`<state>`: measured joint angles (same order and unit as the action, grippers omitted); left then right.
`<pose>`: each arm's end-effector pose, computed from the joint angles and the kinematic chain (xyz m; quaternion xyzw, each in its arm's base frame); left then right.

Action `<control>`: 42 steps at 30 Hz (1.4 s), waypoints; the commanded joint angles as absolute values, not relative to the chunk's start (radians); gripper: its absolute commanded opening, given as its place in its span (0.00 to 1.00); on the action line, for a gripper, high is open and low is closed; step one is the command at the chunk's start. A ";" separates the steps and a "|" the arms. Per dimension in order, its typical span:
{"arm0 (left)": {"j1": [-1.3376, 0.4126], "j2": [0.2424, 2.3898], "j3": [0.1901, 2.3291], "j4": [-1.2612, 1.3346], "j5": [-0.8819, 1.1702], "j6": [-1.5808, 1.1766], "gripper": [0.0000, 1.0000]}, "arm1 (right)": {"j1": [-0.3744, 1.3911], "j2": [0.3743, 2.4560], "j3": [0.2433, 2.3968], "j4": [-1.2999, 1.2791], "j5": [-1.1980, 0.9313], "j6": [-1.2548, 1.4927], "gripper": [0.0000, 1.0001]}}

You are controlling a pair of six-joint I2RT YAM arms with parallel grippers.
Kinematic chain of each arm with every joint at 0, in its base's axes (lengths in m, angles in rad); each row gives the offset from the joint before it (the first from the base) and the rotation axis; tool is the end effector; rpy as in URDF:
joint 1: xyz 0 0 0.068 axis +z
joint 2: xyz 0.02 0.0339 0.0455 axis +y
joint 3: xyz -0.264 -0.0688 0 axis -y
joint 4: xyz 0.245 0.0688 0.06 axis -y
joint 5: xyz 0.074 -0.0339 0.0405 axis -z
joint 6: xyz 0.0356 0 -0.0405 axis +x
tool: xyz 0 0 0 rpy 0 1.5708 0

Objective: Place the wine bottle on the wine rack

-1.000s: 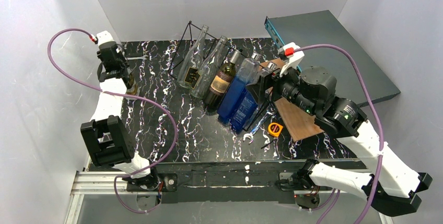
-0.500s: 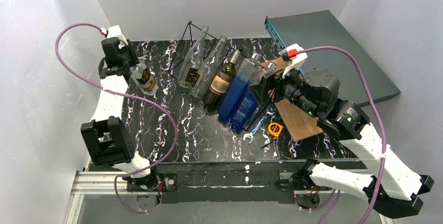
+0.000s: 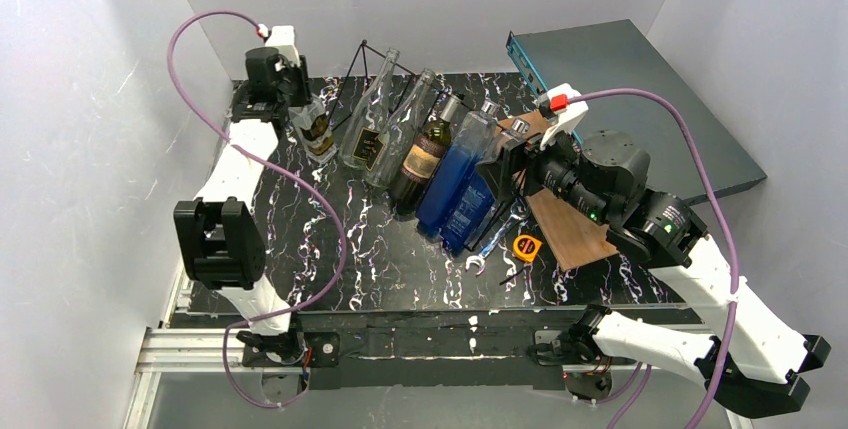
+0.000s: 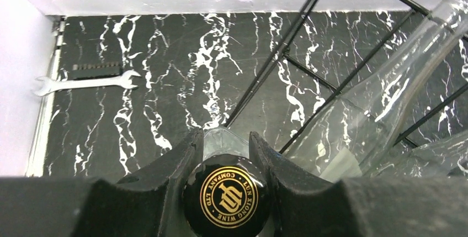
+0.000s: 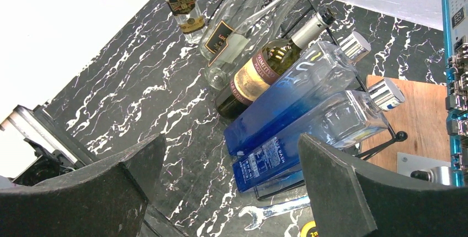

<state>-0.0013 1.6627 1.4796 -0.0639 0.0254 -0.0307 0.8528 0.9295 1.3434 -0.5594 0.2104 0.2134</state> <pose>0.4023 -0.0014 0.3640 -0.0038 0.7888 -0.0198 0.6143 0.1174 0.1231 0.4627 -0.1713 0.7359 0.2620 0.6004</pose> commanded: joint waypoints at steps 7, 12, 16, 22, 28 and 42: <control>-0.068 1.708 1.641 0.005 0.014 0.025 0.00 | 0.850 0.931 1.364 -0.551 0.239 0.193 0.98; -0.081 1.758 1.684 0.006 -0.001 0.025 0.00 | 0.850 0.936 1.367 -0.554 0.239 0.190 0.98; -0.091 1.808 1.726 -0.029 -0.010 0.027 0.00 | 0.850 0.940 1.370 -0.554 0.240 0.189 0.98; -0.112 1.850 1.752 -0.058 -0.006 0.050 0.00 | 0.850 0.940 1.366 -0.557 0.246 0.192 0.98; -0.128 1.888 1.783 -0.082 0.029 0.057 0.00 | 0.850 0.948 1.369 -0.558 0.251 0.186 0.98; -0.165 2.006 1.847 -0.134 0.062 0.068 0.00 | 0.850 0.954 1.364 -0.568 0.267 0.182 0.98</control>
